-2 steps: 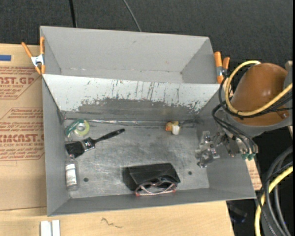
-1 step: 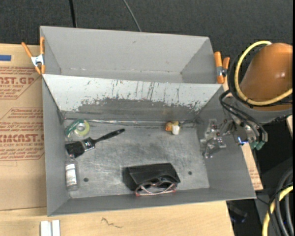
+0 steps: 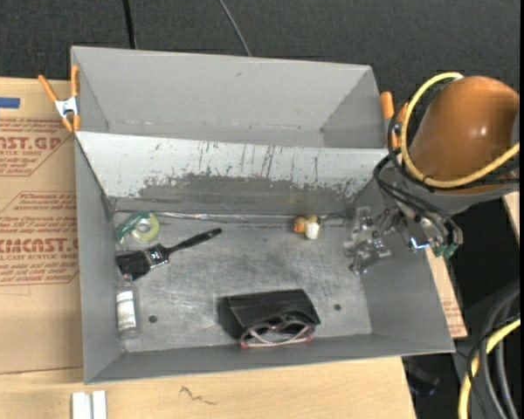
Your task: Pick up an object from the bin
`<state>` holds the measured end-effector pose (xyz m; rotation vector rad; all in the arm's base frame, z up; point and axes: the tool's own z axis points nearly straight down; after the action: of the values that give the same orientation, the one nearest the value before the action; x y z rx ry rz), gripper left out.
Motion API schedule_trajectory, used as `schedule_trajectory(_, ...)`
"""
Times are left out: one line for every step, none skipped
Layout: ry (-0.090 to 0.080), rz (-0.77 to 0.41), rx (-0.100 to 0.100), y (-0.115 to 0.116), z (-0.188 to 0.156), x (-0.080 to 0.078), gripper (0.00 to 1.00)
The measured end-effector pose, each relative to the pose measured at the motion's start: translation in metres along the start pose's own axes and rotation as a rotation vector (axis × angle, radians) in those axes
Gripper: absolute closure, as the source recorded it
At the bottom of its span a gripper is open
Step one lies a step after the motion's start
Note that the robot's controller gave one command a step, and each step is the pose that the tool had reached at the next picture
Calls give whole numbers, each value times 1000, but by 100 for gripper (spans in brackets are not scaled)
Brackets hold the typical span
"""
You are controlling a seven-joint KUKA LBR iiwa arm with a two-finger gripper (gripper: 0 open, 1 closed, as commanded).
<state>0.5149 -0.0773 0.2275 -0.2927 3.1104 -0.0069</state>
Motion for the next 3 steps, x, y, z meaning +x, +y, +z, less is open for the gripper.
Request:
schedule_trajectory(16, -304, -10, 19, 34, 9, 100)
schedule_trajectory(17, 225, -5, -6, 78, 30, 0)
schedule_trajectory(19, 240, -4, -11, 85, 35, 0)
